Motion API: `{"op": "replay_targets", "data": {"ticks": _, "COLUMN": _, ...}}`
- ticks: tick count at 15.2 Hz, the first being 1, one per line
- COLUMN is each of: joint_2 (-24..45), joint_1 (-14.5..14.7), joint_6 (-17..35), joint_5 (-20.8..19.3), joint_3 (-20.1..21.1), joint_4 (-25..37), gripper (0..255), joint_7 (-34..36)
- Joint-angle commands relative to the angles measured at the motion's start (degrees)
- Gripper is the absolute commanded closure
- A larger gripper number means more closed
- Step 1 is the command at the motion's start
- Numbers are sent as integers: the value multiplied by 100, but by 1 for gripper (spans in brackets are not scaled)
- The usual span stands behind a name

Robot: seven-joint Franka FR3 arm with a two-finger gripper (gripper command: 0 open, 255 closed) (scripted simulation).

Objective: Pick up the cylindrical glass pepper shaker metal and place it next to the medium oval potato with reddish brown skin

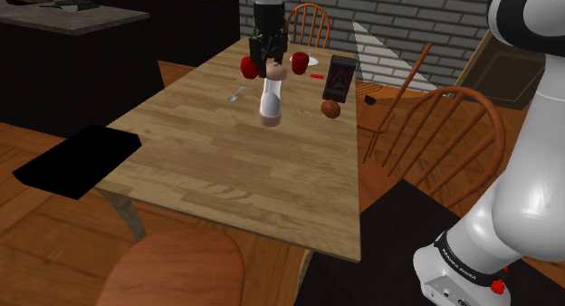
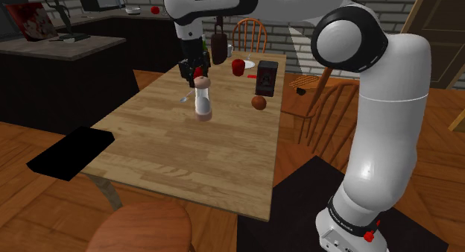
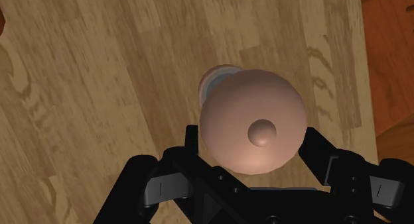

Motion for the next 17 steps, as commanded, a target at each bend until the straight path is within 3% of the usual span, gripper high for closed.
{"op": "replay_targets", "data": {"ticks": 1, "joint_2": -74, "joint_1": -196, "joint_6": 64, "joint_5": 20, "joint_3": -95, "joint_4": -127, "gripper": 255, "joint_7": -288}}
{"op": "replay_targets", "data": {"ticks": 9, "joint_2": -29, "joint_1": -837, "joint_6": 54, "joint_5": 29, "joint_3": -445, "joint_4": -42, "gripper": 255, "joint_7": -1274}}
{"op": "replay_targets", "data": {"ticks": 17, "joint_2": 415, "joint_1": -1440, "joint_6": -127, "joint_5": 9, "joint_3": -774, "joint_4": 620, "gripper": 255, "joint_7": -2220}}
